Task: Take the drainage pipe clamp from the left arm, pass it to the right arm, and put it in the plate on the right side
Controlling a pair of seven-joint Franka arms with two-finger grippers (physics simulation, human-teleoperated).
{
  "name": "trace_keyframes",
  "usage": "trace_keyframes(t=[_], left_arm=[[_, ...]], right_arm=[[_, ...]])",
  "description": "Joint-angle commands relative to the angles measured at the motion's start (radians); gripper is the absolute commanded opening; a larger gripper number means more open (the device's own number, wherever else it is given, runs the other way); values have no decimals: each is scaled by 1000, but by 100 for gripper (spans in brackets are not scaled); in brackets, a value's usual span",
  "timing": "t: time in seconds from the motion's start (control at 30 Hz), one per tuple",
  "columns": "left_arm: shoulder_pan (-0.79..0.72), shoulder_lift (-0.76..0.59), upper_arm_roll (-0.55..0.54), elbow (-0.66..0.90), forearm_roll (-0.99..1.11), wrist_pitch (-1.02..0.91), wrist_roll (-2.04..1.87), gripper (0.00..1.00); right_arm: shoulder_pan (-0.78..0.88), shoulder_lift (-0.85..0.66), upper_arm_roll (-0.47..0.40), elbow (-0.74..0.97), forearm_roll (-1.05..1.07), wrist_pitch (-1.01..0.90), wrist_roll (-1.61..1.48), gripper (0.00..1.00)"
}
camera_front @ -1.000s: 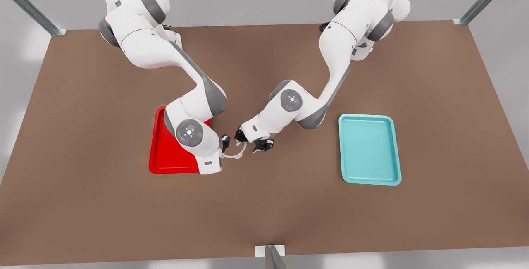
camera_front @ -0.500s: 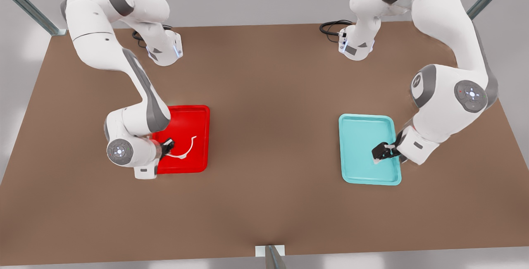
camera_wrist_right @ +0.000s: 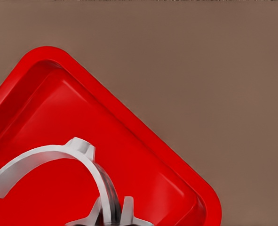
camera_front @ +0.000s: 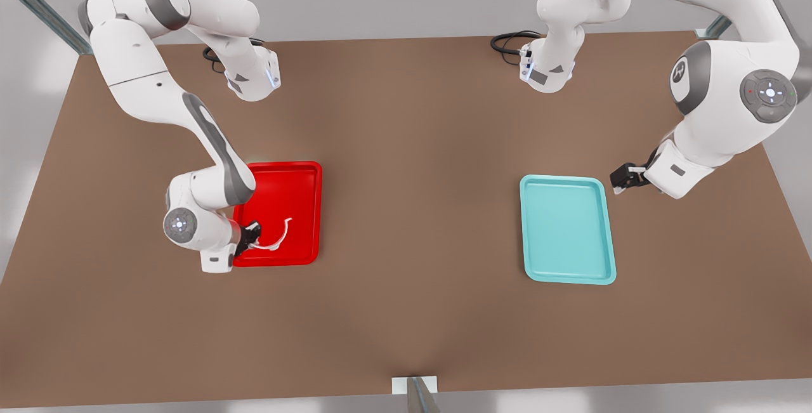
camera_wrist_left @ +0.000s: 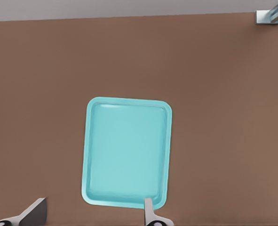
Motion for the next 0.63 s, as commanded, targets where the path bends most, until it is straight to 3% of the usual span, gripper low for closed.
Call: trace_keyframes(t=[0.0,0.2,0.23,0.27,0.33,0.37,0.4,0.43,0.47,0.6], left_arm=[[-3,-1,-1,0,0,-13,105,100],[-8,-1,-5,2,0,-13,114,100],[-9,0,-7,2,0,-13,112,100],[-11,-1,-8,4,3,-16,111,100],[-17,2,-7,4,6,-16,109,100],[-18,9,-7,4,7,-16,106,100],[-18,14,-7,4,7,-13,108,100],[-20,19,-7,4,7,-14,103,100],[-22,22,-7,7,7,-14,106,100],[-23,26,-8,8,6,-16,105,100]], right_arm=[[0,0,0,-4,-10,49,-36,32],[8,-22,5,0,-12,45,-33,34],[14,-48,17,63,-13,-33,2,35],[13,-55,74,222,-13,-257,133,47],[11,-62,111,543,-15,-527,289,100],[-7,-88,102,635,-10,-653,322,100],[112,-158,-71,684,3,-711,345,100],[247,-264,-304,666,95,-730,349,100],[315,-269,-380,652,118,-803,464,100],[273,-275,-365,605,178,-816,481,100]])
